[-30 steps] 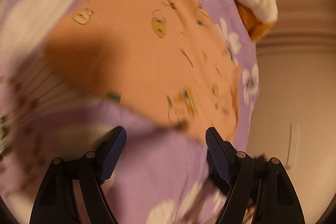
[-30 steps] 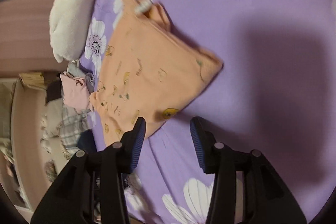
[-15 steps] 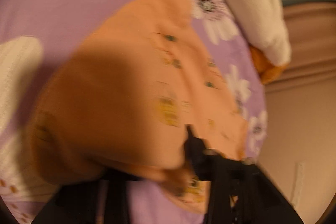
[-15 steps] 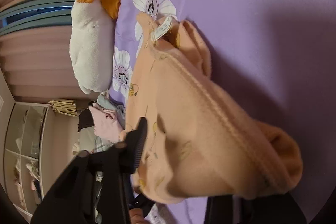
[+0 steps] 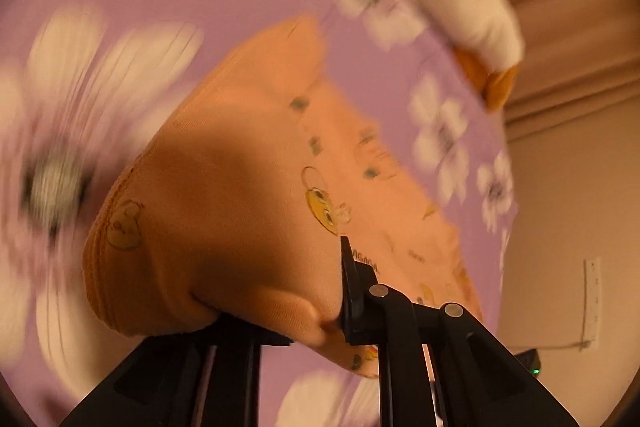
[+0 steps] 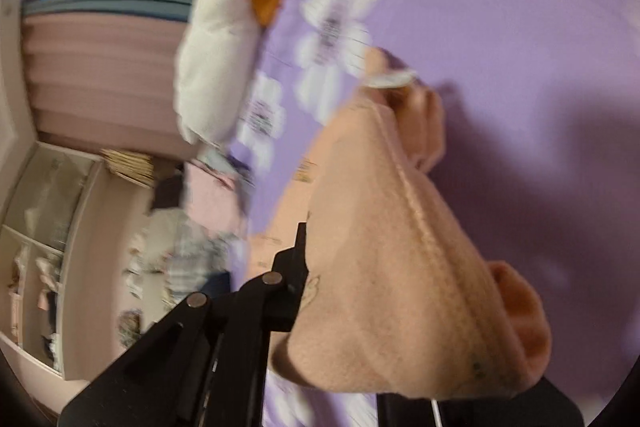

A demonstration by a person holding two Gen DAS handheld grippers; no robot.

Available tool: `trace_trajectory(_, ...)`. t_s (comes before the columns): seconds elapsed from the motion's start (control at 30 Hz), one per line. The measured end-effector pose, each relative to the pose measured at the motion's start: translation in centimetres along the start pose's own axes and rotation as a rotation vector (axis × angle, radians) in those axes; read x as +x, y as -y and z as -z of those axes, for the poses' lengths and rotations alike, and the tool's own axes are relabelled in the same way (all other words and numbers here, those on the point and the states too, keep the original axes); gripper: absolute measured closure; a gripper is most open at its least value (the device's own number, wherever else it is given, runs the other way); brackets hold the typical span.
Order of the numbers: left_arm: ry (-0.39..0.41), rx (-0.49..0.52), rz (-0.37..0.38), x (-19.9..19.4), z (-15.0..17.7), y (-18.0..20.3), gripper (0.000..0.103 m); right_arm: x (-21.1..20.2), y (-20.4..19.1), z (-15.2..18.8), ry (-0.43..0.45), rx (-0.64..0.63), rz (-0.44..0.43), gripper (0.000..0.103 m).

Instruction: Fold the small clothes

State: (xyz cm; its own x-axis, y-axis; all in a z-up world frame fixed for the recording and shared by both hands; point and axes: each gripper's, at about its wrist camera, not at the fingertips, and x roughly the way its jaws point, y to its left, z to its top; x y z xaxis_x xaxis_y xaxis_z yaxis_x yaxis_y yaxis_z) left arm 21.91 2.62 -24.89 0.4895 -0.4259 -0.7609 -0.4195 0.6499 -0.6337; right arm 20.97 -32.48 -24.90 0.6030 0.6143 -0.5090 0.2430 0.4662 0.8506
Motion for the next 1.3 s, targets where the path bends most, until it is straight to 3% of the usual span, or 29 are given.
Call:
trace_trajectory(0.07, -0.084, -0.124, 0.032, 0.2, 1.2, -3.1, 0.087, -1.6, 2.0, 1.6, -0.014, 0.006, 0.063, 0.091)
trace_trajectory(0.1, -0.079, -0.143, 0.070, -0.4, 1.4, -4.0, 0.087, -2.1, 2.7, 1.9, -0.005, 0.013, 0.080, 0.091)
trace_trajectory(0.23, 0.077, -0.101, 0.025, -4.9, 1.5, -6.0, 0.087, -7.0, 5.3, 2.7, 0.095, 0.048, 0.075, 0.092)
trace_trajectory(0.33, 0.226, -0.120, -0.106, -8.4, 1.9, -7.9, 0.087, -9.1, 5.2, 2.4, 0.159, -0.022, 0.172, 0.091)
trace_trajectory(0.37, 0.278, -0.134, -0.167, -9.4, 2.1, -8.4, 0.087, -9.4, 5.5, 2.5, 0.161, -0.024, 0.176, 0.090)
trace_trajectory(0.43, 0.328, -0.134, -0.196, -10.6, 2.1, -8.7, 0.087, -9.4, 5.9, 2.5, 0.155, -0.016, 0.153, 0.089)
trace_trajectory(0.5, 0.280, -0.117, -0.122, -10.5, 2.0, -9.1, 0.087, -8.8, 6.4, 2.6, 0.132, 0.000, 0.151, 0.085)
trace_trajectory(0.57, 0.144, -0.130, 0.036, -8.8, 2.2, -9.5, 0.080, -8.6, 6.5, 2.6, 0.116, -0.007, 0.156, 0.084)
trace_trajectory(0.6, 0.081, -0.147, 0.072, -7.9, 2.4, -9.8, 0.069, -8.3, 6.5, 2.5, 0.099, -0.020, 0.151, 0.082)
trace_trajectory(0.67, -0.039, -0.169, 0.094, -5.7, 2.7, -9.8, 0.065, -8.0, 6.2, 2.4, 0.050, -0.044, 0.130, 0.073)
trace_trajectory(0.73, -0.044, -0.182, 0.116, -4.6, 2.7, -9.7, 0.065, -7.5, 5.7, 2.5, 0.012, -0.059, 0.090, 0.064)
trace_trajectory(0.87, 0.049, -0.252, 0.165, -4.6, 1.7, -10.2, 0.065, -6.7, 5.7, 2.9, 0.000, -0.051, 0.048, 0.064)
trace_trajectory(0.9, 0.075, -0.267, 0.156, -4.5, 1.2, -10.3, 0.065, -6.3, 5.9, 3.0, -0.007, -0.036, 0.046, 0.064)
trace_trajectory(1.0, 0.099, -0.240, 0.062, -4.5, 1.2, -9.9, 0.082, -5.7, 5.8, 3.0, 0.000, -0.045, 0.075, 0.072)
trace_trajectory(1.07, 0.130, -0.210, 0.033, -5.0, 1.5, -9.4, 0.084, -5.6, 5.5, 2.9, 0.026, -0.080, 0.129, 0.085)
trace_trajectory(1.13, 0.158, -0.180, -0.011, -5.7, 1.6, -8.9, 0.085, -5.6, 5.7, 2.6, 0.035, -0.091, 0.148, 0.088)
trace_trajectory(1.23, 0.224, -0.113, -0.144, -8.0, 1.6, -8.7, 0.090, -5.8, 6.2, 2.1, 0.040, -0.061, 0.121, 0.090)
trace_trajectory(1.3, 0.288, -0.032, -0.285, -9.3, 1.8, -8.1, 0.090, -6.3, 6.3, 1.8, 0.072, -0.064, 0.126, 0.091)
